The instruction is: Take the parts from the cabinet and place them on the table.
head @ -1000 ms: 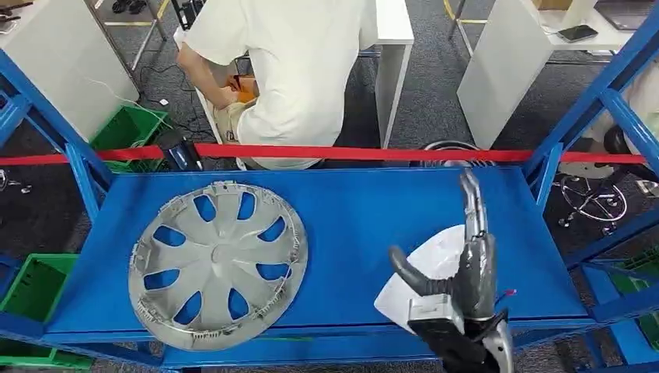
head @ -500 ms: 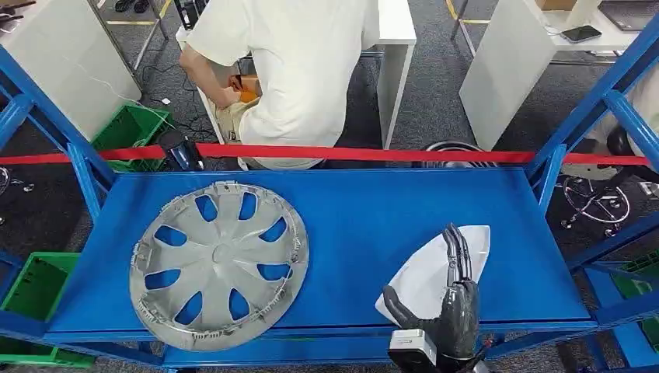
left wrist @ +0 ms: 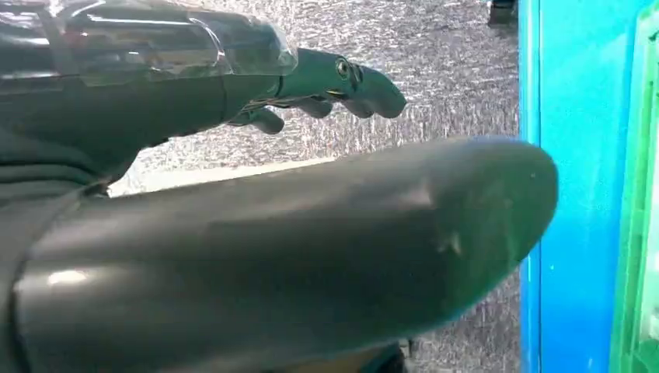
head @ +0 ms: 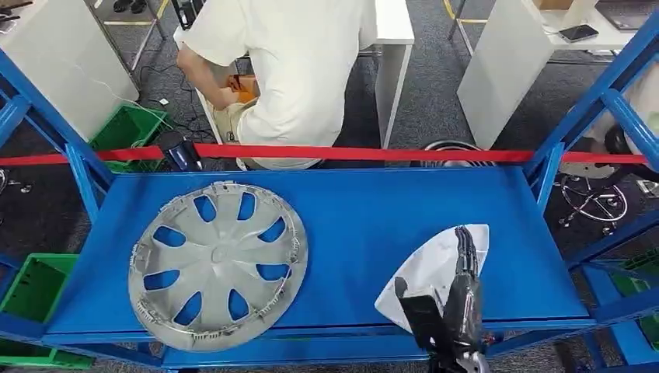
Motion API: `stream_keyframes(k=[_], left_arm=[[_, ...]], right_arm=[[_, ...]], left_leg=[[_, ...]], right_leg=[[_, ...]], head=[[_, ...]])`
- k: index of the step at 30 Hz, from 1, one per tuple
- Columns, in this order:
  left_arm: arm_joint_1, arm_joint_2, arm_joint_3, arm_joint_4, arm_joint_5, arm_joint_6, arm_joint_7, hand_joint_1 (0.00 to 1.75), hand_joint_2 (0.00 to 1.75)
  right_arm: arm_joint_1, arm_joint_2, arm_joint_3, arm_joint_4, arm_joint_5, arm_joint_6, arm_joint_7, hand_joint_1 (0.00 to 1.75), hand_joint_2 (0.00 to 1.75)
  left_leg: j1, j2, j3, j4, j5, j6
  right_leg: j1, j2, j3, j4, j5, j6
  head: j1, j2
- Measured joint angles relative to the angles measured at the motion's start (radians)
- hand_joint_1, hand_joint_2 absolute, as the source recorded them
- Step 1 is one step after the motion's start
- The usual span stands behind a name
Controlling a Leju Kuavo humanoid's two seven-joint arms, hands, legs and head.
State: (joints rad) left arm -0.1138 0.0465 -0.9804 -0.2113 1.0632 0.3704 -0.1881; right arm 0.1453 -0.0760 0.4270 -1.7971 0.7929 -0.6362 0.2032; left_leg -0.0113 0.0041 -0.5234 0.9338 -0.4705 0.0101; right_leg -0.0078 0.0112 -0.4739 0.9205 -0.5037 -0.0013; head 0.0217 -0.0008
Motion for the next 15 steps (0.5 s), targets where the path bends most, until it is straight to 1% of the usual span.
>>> stream_keyframes(k=[1, 2, 4, 6, 8, 12, 15], left_arm=[[-0.001, 0.0, 0.0, 0.0, -0.004, -0.004, 0.006, 0.0, 0.0], [-0.002, 0.0, 0.0, 0.0, -0.006, -0.004, 0.006, 0.0, 0.0], [-0.001, 0.0, -0.003, 0.0, -0.007, -0.01, 0.017, 0.0, 0.0], [-0.001, 0.0, -0.008, 0.0, -0.01, -0.017, 0.021, 0.0, 0.0], [-0.001, -0.001, -0.008, 0.0, -0.01, -0.019, 0.024, 0.0, 0.0], [-0.001, -0.001, -0.014, 0.0, -0.01, -0.019, 0.024, 0.0, 0.0], [-0.001, -0.001, -0.018, 0.0, -0.019, -0.021, 0.02, 0.0, 0.0]], right_arm=[[-0.023, -0.026, 0.035, 0.003, -0.025, 0.03, 0.046, 0.0, 1.75], [-0.037, -0.041, 0.056, 0.006, -0.038, 0.043, 0.067, 0.0, 1.75], [-0.088, -0.086, 0.142, 0.016, -0.134, 0.077, 0.128, 0.0, 1.75], [-0.126, -0.126, 0.204, 0.029, -0.21, 0.112, 0.179, 0.0, 1.75], [-0.145, -0.159, 0.251, 0.041, -0.238, 0.122, 0.191, 0.0, 1.75], [-0.172, -0.202, 0.31, 0.056, -0.25, 0.131, 0.194, 0.0, 1.75], [-0.191, -0.23, 0.352, 0.067, -0.281, 0.181, 0.191, 0.0, 1.75]], left_leg=[[0.0, 0.001, 0.001, 0.0, 0.0, 0.0], [0.0, 0.001, 0.0, 0.0, 0.0, 0.0], [0.0, 0.001, 0.0, 0.0, 0.0, 0.0], [0.0, 0.001, 0.0, 0.0, 0.0, 0.0], [0.0, -0.001, 0.0, 0.0, 0.0, 0.0], [0.0, -0.002, 0.0, 0.0, 0.0, 0.0], [0.0, -0.003, 0.0, 0.0, 0.0, 0.0]], right_leg=[[0.0, 0.0, 0.0, 0.0, 0.0, 0.0], [0.0, 0.0, 0.0, 0.0, 0.0, 0.0], [0.0, 0.0, 0.0, 0.0, 0.0, 0.0], [0.0, 0.0, 0.0, 0.0, 0.001, 0.0], [0.0, -0.001, -0.001, 0.0, 0.001, 0.0], [0.0, 0.0, -0.001, 0.0, 0.0, 0.0], [0.0, -0.001, -0.001, 0.0, 0.0, 0.0]], head=[[-0.001, 0.0], [0.0, 0.0], [0.002, 0.0], [0.0, 0.0], [0.001, 0.0], [0.001, 0.0], [0.002, 0.0]])
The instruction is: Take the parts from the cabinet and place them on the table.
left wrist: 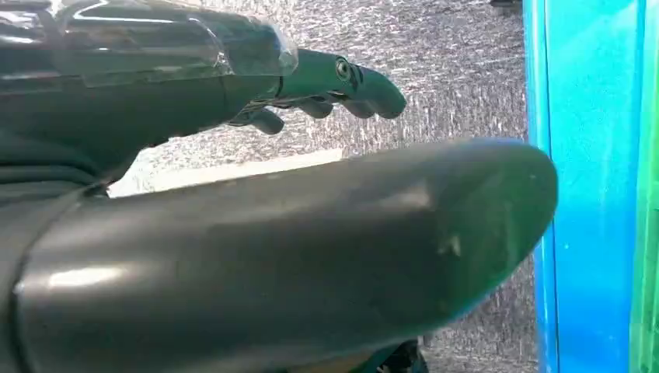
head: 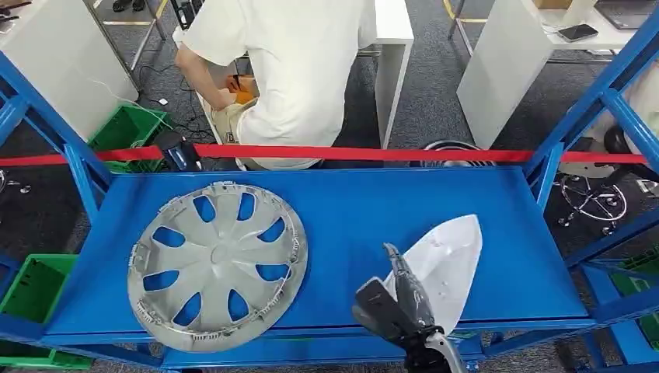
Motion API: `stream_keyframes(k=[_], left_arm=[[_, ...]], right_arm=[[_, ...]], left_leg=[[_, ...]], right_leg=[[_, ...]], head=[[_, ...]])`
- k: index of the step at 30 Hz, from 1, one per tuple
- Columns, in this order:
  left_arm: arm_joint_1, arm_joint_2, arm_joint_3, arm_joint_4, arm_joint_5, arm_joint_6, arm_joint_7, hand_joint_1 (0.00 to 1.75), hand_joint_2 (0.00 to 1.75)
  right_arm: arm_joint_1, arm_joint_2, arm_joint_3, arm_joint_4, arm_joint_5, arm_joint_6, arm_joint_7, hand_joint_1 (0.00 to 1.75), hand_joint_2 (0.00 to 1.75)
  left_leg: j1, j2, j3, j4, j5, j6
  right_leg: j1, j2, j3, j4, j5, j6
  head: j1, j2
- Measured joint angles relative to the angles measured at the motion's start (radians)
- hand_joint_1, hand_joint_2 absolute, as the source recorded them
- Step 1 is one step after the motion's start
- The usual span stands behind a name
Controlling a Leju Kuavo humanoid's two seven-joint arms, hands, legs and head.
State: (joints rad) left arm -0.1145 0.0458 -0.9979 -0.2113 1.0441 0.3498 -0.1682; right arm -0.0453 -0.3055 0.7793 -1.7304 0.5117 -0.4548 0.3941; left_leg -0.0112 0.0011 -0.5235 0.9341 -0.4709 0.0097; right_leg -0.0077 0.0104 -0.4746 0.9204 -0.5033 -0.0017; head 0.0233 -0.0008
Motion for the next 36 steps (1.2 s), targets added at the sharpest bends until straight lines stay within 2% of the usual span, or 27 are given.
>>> stream_keyframes(k=[3, 6, 7, 9, 11, 12, 19, 23, 26, 31, 36], left_arm=[[0.0, 0.0, -0.008, 0.0, -0.013, -0.003, -0.005, 0.0, 0.0], [0.0, 0.0, -0.011, 0.0, -0.015, -0.005, -0.011, 0.0, 0.0], [0.0, 0.0, -0.013, 0.0, -0.014, -0.005, -0.011, 0.0, 0.0], [0.0, -0.001, -0.014, 0.0, -0.003, -0.001, -0.008, 0.0, 0.0], [0.001, -0.002, -0.014, 0.0, 0.014, 0.006, -0.003, 0.0, 0.0], [0.001, -0.003, -0.014, 0.0, 0.019, 0.008, -0.003, 0.0, 0.0], [0.001, -0.004, -0.015, 0.0, 0.035, 0.011, 0.005, 0.0, 0.0], [0.001, -0.004, -0.015, 0.0, 0.041, 0.017, -0.005, 0.0, 0.0], [0.001, -0.004, -0.015, 0.0, 0.041, 0.017, -0.012, 0.0, 0.0], [0.001, -0.004, -0.015, 0.0, 0.041, 0.017, -0.014, 0.0, 0.0], [0.001, -0.004, -0.015, 0.0, 0.04, 0.016, -0.014, 0.0, 0.0]], right_arm=[[-0.021, -0.017, 0.046, 0.01, -0.08, 0.085, -0.013, 0.0, 1.75], [-0.027, -0.03, 0.085, 0.02, -0.11, 0.105, -0.01, 0.0, 1.75], [-0.032, -0.033, 0.095, 0.021, -0.09, 0.097, 0.009, 0.0, 1.75], [-0.042, -0.04, 0.11, 0.026, 0.002, 0.066, 0.095, 0.0, 1.75], [-0.041, -0.046, 0.116, 0.032, 0.126, -0.007, 0.205, 0.0, 1.75], [-0.042, -0.049, 0.116, 0.034, 0.16, -0.033, 0.231, 0.0, 1.75], [-0.038, -0.059, 0.117, 0.046, 0.234, -0.133, 0.272, 0.0, 1.75], [-0.035, -0.061, 0.117, 0.051, 0.274, -0.182, 0.271, 0.0, 1.75], [-0.029, -0.061, 0.117, 0.054, 0.286, -0.221, 0.242, 0.0, 1.75], [-0.026, -0.061, 0.116, 0.058, 0.285, -0.23, 0.206, 0.0, 1.75], [0.0, -0.05, 0.095, 0.056, 0.321, -0.23, 0.022, 0.0, 1.75]], left_leg=[[0.0, -0.001, 0.0, 0.0, 0.0, 0.0], [0.0, -0.003, 0.0, 0.0, 0.0, 0.0], [0.0, -0.003, 0.0, 0.0, 0.0, 0.0], [0.0, -0.003, 0.0, 0.0, 0.0, 0.0], [0.0, -0.005, 0.0, 0.0, 0.0, 0.0], [0.0, -0.005, 0.0, 0.0, 0.0, 0.0], [0.0, -0.007, 0.0, 0.0, 0.0, 0.0], [0.0, -0.008, 0.0, 0.0, 0.0, 0.0], [0.0, -0.009, 0.0, 0.0, 0.0, 0.0], [0.0, -0.009, 0.0, 0.0, 0.0, 0.0], [0.0, -0.01, 0.0, 0.0, 0.0, 0.0]], right_leg=[[0.0, 0.0, 0.0, 0.0, 0.0, 0.0], [0.0, -0.001, 0.0, 0.0, 0.0, 0.0], [0.0, -0.001, 0.0, 0.0, 0.0, 0.0], [0.0, -0.001, 0.0, 0.0, 0.0, 0.0], [0.0, -0.002, 0.0, 0.0, 0.0, 0.0], [0.0, -0.002, 0.0, 0.0, 0.0, 0.0], [0.0, -0.002, 0.0, 0.0, 0.0, 0.0], [0.0, -0.002, 0.0, 0.0, 0.0, 0.0], [0.0, -0.003, 0.0, 0.0, 0.0, 0.0], [0.0, -0.003, 0.0, 0.0, 0.0, 0.0], [0.0, -0.003, 0.001, 0.0, 0.0, 0.0]], head=[[0.0, 0.0], [0.0, 0.0], [0.0, 0.0], [-0.002, 0.0], [0.0, 0.0], [0.001, 0.0], [0.0, 0.0], [0.0, 0.0], [0.0, 0.0], [0.0, 0.0], [0.001, 0.0]])
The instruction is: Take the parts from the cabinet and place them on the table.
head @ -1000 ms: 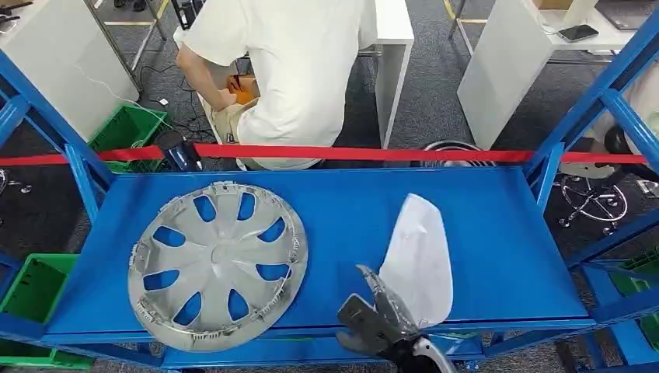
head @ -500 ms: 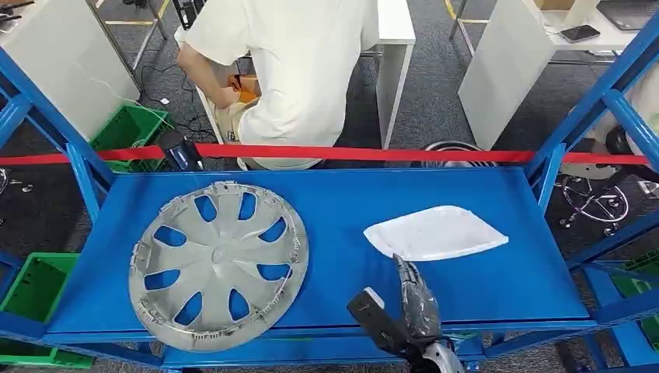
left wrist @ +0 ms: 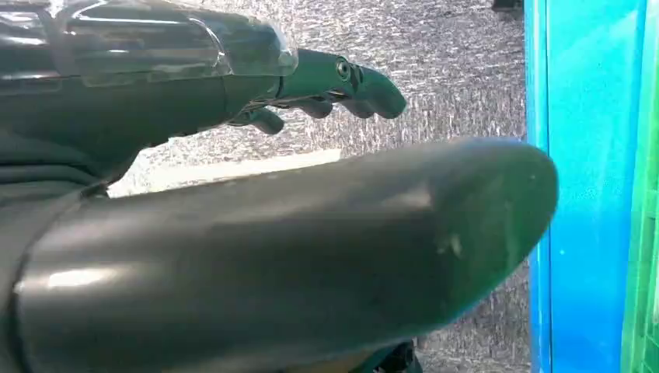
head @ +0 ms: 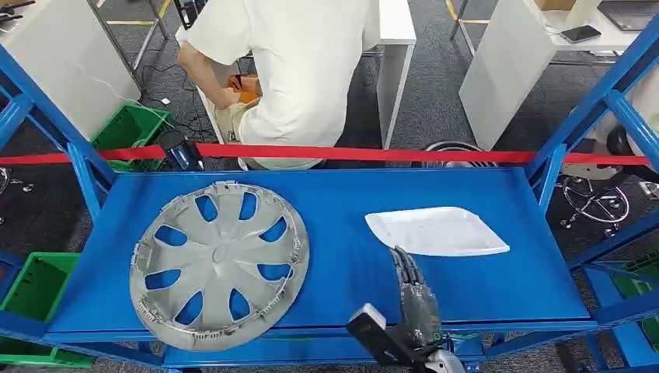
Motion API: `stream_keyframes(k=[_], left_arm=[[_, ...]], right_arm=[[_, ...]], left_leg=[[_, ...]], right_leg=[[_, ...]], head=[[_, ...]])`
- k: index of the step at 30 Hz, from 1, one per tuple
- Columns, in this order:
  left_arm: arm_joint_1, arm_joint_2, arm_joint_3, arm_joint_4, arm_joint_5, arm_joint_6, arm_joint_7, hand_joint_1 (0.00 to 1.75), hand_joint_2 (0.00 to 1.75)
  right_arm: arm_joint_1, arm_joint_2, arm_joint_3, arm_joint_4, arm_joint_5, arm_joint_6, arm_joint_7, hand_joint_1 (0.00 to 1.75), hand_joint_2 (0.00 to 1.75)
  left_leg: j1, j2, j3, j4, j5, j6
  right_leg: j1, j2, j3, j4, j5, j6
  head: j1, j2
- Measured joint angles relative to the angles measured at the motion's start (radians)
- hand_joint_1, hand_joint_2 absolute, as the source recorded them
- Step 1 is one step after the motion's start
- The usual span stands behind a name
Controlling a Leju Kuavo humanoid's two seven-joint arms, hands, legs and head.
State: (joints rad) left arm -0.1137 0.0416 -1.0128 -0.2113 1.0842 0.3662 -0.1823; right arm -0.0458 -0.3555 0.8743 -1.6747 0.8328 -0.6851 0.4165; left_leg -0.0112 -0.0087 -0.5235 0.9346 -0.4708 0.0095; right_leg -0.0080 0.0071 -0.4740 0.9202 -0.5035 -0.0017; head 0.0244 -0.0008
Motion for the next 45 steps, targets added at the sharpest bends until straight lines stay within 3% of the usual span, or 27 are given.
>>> stream_keyframes(k=[9, 12, 16, 20, 25, 28, 35, 40, 45], left_arm=[[0.0, 0.0, -0.001, 0.0, -0.023, -0.018, -0.009, 0.0, 0.0], [0.0, 0.0, -0.003, 0.0, -0.034, -0.023, -0.011, 0.0, 0.0], [0.0, -0.001, -0.018, 0.0, -0.062, -0.038, -0.006, 0.0, 0.0], [0.0, -0.001, -0.028, 0.0, -0.074, -0.05, 0.0, 0.0, 0.0], [-0.001, -0.002, -0.049, 0.0, -0.095, -0.063, 0.003, 0.0, 0.0], [-0.001, -0.002, -0.055, 0.0, -0.097, -0.067, 0.01, 0.0, 0.0], [-0.002, -0.002, -0.068, 0.0, -0.097, -0.068, 0.014, 0.0, 0.0], [-0.002, -0.002, -0.068, 0.0, -0.097, -0.067, 0.014, 0.0, 0.0], [-0.002, -0.002, -0.073, 0.0, -0.097, -0.066, 0.014, 0.0, 0.0]], right_arm=[[0.006, -0.023, -0.081, -0.095, 0.239, 0.0, 0.005, 0.0, 1.75], [-0.008, -0.032, -0.112, -0.148, 0.31, 0.044, -0.002, 0.0, 1.75], [-0.052, -0.056, -0.157, -0.192, 0.288, 0.249, 0.034, 0.0, 1.75], [-0.095, -0.084, -0.193, -0.204, 0.212, 0.37, 0.06, 0.0, 1.75], [-0.217, -0.14, -0.198, -0.185, -0.029, 0.721, 0.166, 0.0, 1.75], [-0.286, -0.156, -0.187, -0.158, -0.114, 0.853, 0.203, 0.0, 1.75], [-0.38, -0.169, -0.127, -0.107, -0.229, 0.913, 0.216, 0.0, 1.75], [-0.409, -0.176, -0.091, -0.091, -0.186, 0.906, 0.215, 0.0, 1.75], [-0.414, -0.182, -0.067, -0.077, -0.112, 0.94, 0.264, 0.0, 1.75]], left_leg=[[0.0, 0.001, 0.0, 0.0, 0.0, 0.0], [0.0, 0.002, 0.0, 0.0, 0.0, 0.0], [0.0, 0.003, 0.001, 0.0, 0.001, 0.0], [0.0, 0.005, 0.0, 0.0, 0.001, 0.001], [0.0, 0.01, 0.0, 0.0, 0.001, 0.001], [0.0, 0.011, 0.0, 0.0, 0.001, 0.001], [0.0, 0.013, 0.0, 0.0, 0.001, 0.001], [0.0, 0.013, 0.0, 0.0, 0.001, 0.001], [0.0, 0.012, 0.0, 0.0, 0.001, 0.001]], right_leg=[[0.0, 0.0, 0.0, 0.0, 0.0, 0.0], [0.0, 0.0, 0.0, 0.0, 0.001, 0.001], [0.0, 0.0, 0.0, 0.0, 0.001, 0.001], [0.0, 0.001, 0.0, 0.0, 0.001, 0.001], [0.0, 0.003, 0.0, 0.0, 0.003, 0.001], [0.0, 0.003, 0.0, 0.0, 0.003, 0.002], [0.0, 0.004, -0.001, 0.0, 0.003, 0.002], [0.0, 0.004, -0.001, 0.0, 0.003, 0.002], [0.0, 0.004, -0.001, 0.0, 0.003, 0.002]], head=[[0.0, 0.0], [0.0, 0.0], [-0.003, 0.0], [-0.001, 0.0], [0.0, 0.0], [0.0, 0.0], [-0.001, 0.0], [0.0, 0.0], [0.001, 0.0]])
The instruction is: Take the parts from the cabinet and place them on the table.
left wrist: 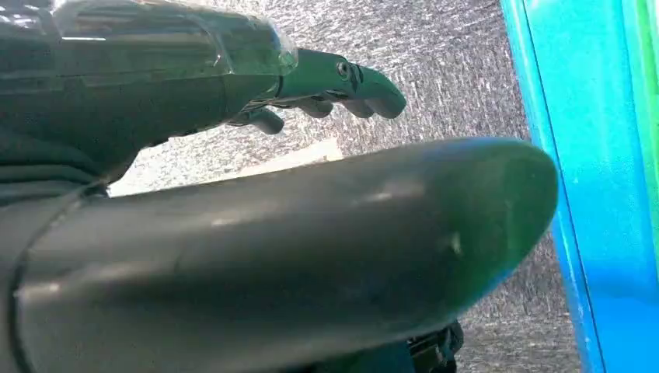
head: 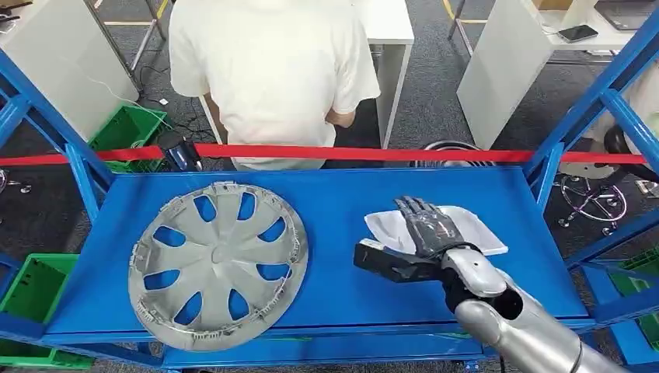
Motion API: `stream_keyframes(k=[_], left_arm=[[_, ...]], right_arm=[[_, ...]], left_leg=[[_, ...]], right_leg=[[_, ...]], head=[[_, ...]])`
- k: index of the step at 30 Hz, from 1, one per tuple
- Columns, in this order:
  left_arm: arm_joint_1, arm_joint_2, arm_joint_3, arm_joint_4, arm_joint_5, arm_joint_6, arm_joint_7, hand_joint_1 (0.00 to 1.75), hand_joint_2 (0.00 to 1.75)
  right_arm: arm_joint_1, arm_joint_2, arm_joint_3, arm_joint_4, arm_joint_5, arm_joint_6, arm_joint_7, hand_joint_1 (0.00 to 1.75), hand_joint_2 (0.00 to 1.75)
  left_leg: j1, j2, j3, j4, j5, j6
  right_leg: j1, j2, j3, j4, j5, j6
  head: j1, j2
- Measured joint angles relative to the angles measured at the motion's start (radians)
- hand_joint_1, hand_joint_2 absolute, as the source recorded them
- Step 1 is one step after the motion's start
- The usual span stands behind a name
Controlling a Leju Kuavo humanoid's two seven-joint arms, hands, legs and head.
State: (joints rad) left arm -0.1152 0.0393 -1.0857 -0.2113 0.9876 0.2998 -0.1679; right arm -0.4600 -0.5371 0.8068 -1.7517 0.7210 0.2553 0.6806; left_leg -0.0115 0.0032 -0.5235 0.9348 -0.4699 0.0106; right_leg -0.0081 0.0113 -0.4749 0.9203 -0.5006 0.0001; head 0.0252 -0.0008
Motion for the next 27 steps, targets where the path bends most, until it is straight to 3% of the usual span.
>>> stream_keyframes(k=[7, 12, 17, 27], left_arm=[[0.0, 0.0, -0.002, 0.0, 0.0, 0.001, 0.0, 0.0, 0.0], [0.0, -0.003, -0.002, 0.0, 0.0, 0.004, 0.006, 0.0, 0.0], [0.0, -0.003, -0.003, 0.0, -0.001, 0.006, 0.01, 0.0, 0.0], [0.0, -0.005, -0.012, 0.0, -0.01, 0.014, 0.019, 0.0, 0.0]], right_arm=[[0.018, -0.001, 0.019, 0.022, 0.061, 0.069, 0.007, 0.0, 1.75], [0.077, 0.006, 0.0, 0.042, 0.236, 0.121, 0.008, 0.0, 1.75], [0.131, 0.014, -0.023, 0.067, 0.315, 0.101, 0.008, 0.0, 1.75], [0.202, 0.029, -0.115, 0.113, 0.415, -0.002, 0.009, 0.0, 1.75]], left_leg=[[0.0, -0.003, 0.0, 0.0, 0.0, 0.0], [0.0, -0.009, 0.0, 0.0, 0.0, 0.0], [0.0, -0.01, -0.001, 0.0, 0.0, 0.0], [0.0, -0.013, 0.0, 0.0, 0.0, 0.0]], right_leg=[[0.0, -0.001, 0.0, 0.0, 0.0, 0.0], [0.0, -0.005, 0.001, 0.0, -0.001, 0.001], [0.0, -0.004, 0.0, 0.0, -0.001, 0.001], [0.0, -0.006, 0.001, 0.0, -0.001, 0.001]], head=[[-0.001, 0.0], [-0.001, 0.0], [-0.001, 0.0], [0.0, 0.0]])
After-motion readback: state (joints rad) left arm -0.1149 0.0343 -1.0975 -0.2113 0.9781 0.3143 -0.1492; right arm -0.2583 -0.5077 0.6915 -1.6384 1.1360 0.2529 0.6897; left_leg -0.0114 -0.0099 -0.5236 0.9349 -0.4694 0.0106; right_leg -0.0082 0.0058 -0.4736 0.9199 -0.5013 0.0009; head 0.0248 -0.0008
